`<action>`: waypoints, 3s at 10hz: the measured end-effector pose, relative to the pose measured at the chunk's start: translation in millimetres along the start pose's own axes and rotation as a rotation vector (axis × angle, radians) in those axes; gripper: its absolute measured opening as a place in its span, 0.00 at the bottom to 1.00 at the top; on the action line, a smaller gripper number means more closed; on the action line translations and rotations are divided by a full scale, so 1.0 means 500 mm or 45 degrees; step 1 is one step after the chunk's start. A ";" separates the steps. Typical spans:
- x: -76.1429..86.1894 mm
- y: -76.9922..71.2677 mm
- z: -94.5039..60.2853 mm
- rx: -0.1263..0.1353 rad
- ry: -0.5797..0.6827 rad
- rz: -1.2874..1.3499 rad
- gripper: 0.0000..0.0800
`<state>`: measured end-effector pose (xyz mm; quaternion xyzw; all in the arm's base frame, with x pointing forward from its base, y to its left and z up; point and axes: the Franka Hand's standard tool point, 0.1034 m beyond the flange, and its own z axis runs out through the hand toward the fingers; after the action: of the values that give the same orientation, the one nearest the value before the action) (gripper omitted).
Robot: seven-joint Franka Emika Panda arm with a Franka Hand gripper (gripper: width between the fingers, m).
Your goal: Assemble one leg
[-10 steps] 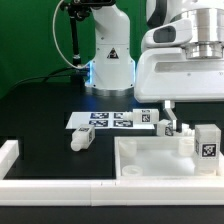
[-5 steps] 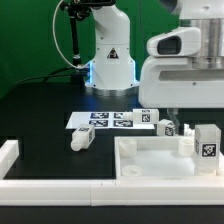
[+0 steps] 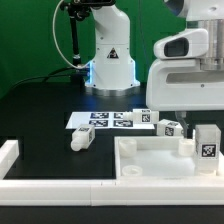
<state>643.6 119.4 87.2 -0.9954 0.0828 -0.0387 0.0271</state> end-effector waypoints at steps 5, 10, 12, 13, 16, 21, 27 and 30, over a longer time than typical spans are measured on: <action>0.001 0.000 0.001 -0.001 0.006 0.022 0.55; -0.003 0.013 0.002 0.005 0.047 0.518 0.37; 0.000 0.021 0.002 0.061 0.021 0.924 0.37; 0.000 0.024 0.003 0.083 0.009 1.129 0.37; -0.002 0.030 0.004 0.109 0.008 1.365 0.37; -0.013 0.019 0.019 0.056 0.026 0.626 0.79; -0.006 0.022 0.016 0.009 0.058 -0.189 0.81; -0.006 0.023 0.017 0.011 0.056 -0.129 0.64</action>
Offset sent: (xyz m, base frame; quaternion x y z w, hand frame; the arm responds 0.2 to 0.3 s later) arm 0.0000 0.0000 0.0000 0.0000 0.0000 0.0000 1.0000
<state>639.3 108.9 77.9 -0.9971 0.0326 -0.0624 0.0274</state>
